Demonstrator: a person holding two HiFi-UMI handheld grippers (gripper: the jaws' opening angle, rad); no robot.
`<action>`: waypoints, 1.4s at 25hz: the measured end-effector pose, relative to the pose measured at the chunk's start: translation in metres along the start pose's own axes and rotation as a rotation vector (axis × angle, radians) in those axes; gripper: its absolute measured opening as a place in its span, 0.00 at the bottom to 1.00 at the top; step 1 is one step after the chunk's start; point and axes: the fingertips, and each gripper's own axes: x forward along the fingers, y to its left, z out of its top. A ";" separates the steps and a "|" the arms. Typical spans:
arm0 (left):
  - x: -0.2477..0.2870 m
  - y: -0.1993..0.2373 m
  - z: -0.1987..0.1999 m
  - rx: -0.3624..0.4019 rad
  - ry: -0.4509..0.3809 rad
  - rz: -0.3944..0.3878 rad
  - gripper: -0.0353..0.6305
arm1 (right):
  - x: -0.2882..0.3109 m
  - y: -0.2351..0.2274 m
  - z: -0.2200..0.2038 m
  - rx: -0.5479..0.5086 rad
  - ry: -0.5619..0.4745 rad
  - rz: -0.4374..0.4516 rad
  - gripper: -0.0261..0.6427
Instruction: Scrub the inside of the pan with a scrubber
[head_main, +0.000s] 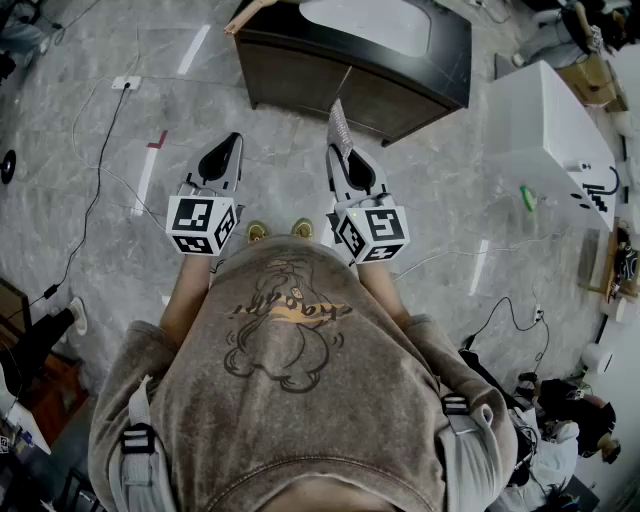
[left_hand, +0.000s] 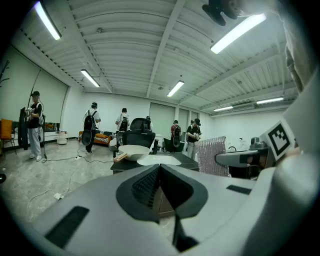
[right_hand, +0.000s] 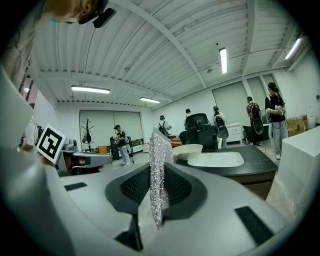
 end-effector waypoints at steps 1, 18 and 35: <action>0.002 -0.001 0.001 0.002 0.000 -0.002 0.08 | 0.001 -0.002 0.000 -0.001 -0.001 0.001 0.16; 0.034 -0.022 -0.002 -0.012 -0.024 0.091 0.08 | -0.009 -0.048 -0.005 0.024 -0.007 0.110 0.16; 0.164 0.056 0.034 0.004 -0.040 0.082 0.08 | 0.117 -0.100 0.024 0.007 0.003 0.148 0.16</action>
